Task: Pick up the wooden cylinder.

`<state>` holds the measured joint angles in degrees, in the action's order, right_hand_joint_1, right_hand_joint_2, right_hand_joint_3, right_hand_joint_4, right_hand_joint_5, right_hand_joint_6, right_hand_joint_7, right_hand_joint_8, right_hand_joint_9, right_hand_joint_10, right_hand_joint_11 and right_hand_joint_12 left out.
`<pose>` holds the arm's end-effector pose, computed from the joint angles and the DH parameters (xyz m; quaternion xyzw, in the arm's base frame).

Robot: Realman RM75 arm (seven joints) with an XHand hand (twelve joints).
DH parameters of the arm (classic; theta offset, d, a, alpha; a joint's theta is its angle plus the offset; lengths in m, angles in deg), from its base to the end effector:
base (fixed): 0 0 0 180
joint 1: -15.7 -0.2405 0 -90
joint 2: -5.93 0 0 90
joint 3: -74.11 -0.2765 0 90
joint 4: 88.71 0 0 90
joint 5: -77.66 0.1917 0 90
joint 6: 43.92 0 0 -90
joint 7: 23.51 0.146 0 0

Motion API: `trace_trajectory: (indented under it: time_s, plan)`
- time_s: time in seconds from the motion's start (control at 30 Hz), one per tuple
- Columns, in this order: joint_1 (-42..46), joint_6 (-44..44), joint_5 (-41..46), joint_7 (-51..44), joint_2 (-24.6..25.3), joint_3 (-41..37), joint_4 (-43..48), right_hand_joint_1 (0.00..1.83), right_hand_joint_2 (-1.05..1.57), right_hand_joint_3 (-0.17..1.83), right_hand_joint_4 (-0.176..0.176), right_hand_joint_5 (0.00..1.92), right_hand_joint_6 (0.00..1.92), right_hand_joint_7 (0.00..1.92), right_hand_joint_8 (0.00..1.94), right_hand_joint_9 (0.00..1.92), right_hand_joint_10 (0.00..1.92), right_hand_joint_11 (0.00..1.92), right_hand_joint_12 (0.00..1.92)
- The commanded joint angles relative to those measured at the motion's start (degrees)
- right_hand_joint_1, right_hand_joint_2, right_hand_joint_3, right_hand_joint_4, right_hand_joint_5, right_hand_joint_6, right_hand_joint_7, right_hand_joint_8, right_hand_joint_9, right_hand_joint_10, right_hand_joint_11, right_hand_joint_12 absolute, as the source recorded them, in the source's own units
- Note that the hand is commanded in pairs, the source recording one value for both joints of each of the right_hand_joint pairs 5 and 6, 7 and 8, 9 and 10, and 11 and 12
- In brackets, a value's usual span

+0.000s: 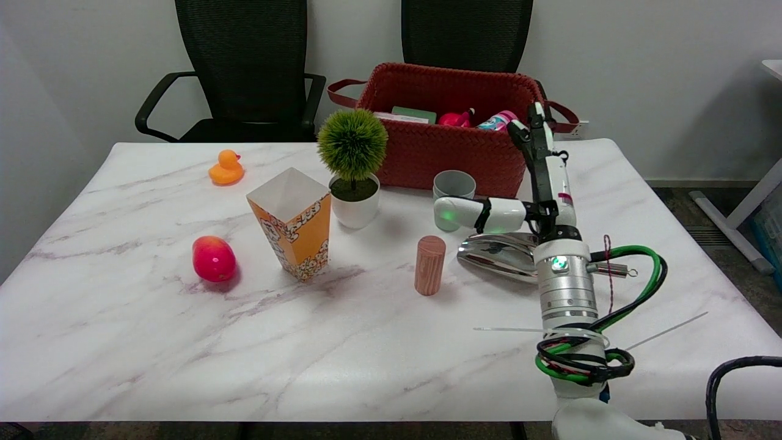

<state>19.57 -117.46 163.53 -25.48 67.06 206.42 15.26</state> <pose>-0.2242 -0.2449 0.3007 0.5077 -0.2034 0.5626 0.6200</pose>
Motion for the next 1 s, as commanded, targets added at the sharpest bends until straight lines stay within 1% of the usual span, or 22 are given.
trace_trajectory:
  time_s: [0.03,0.23,0.43,0.6,0.77,1.0]
  plan:
    - [0.50,6.16,2.54,9.18,0.43,-0.69,-5.37,1.01,-0.06,0.28,0.000,0.00,0.00,0.27,0.27,0.19,0.19,0.00,0.00]
    - [0.49,9.10,2.18,10.47,0.51,-0.67,-7.39,0.99,0.01,0.27,0.000,0.00,0.00,0.28,0.28,0.21,0.21,0.01,0.01]
    - [0.49,8.81,0.18,10.52,2.60,-0.80,-10.18,0.98,0.08,0.27,0.000,0.00,0.00,0.30,0.30,0.24,0.24,0.00,0.00]
    - [0.49,9.02,-0.59,13.01,4.09,-0.70,-12.47,0.99,0.09,0.29,0.000,0.00,0.00,0.31,0.31,0.26,0.26,0.00,0.00]
    - [0.49,9.20,-1.02,13.19,4.97,-0.43,-13.36,1.00,0.10,0.29,0.000,0.00,0.00,0.31,0.31,0.27,0.27,0.01,0.01]
    - [0.37,12.47,-1.02,13.32,6.60,-0.80,-14.73,1.00,0.10,0.30,0.000,0.00,0.00,0.31,0.31,0.28,0.28,0.01,0.01]
